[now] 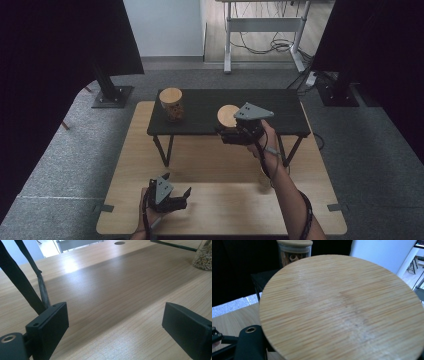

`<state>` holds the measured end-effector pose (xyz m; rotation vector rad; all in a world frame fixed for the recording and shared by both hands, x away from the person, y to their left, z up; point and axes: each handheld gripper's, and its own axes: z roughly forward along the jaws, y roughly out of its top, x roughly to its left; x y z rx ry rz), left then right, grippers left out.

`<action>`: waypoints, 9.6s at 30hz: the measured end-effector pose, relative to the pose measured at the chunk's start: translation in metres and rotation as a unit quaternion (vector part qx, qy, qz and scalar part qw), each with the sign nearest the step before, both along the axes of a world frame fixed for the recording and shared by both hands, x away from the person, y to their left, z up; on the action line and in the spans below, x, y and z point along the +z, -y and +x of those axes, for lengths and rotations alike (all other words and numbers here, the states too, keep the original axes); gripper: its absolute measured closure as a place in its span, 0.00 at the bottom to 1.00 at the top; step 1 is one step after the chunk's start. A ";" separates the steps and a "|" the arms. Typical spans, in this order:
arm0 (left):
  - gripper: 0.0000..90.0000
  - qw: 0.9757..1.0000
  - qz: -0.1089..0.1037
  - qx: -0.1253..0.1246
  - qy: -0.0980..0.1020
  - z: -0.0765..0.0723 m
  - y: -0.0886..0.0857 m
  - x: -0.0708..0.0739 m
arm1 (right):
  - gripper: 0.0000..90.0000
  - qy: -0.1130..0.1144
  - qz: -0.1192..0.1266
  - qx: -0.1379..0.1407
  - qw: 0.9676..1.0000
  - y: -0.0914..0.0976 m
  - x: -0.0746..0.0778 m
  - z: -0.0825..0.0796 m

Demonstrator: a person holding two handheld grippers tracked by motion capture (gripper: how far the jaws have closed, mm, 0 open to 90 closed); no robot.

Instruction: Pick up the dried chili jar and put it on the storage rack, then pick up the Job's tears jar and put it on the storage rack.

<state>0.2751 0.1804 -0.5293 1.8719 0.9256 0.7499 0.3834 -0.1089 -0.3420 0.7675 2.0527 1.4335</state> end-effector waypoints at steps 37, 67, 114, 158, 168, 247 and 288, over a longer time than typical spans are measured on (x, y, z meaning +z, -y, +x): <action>0.07 1.000 -0.002 0.004 0.000 0.000 -0.003 0.001 | 0.28 -0.008 -0.027 -0.036 0.999 -0.009 -0.004 0.040; 0.07 1.000 -0.001 0.002 -0.001 0.000 -0.002 0.000 | 0.22 -0.002 -0.045 -0.080 0.996 -0.013 -0.012 0.048; 0.07 1.000 0.007 -0.006 -0.008 -0.001 0.005 -0.004 | 0.14 0.022 0.014 -0.095 0.995 0.021 -0.023 0.002; 0.07 1.000 0.016 -0.008 -0.013 -0.001 0.008 -0.008 | 0.12 0.037 0.084 -0.055 0.994 0.068 -0.093 -0.101; 0.07 1.000 0.016 -0.007 -0.013 0.000 0.008 -0.008 | 0.12 0.024 0.072 -0.057 0.996 0.069 -0.108 -0.114; 0.07 1.000 0.018 -0.006 -0.012 0.001 0.006 -0.007 | 0.06 -0.077 0.058 -0.036 0.995 0.103 -0.146 -0.141; 0.07 1.000 0.022 -0.008 -0.013 0.000 0.006 -0.007 | 0.05 -0.105 0.039 -0.084 0.990 0.139 -0.167 -0.127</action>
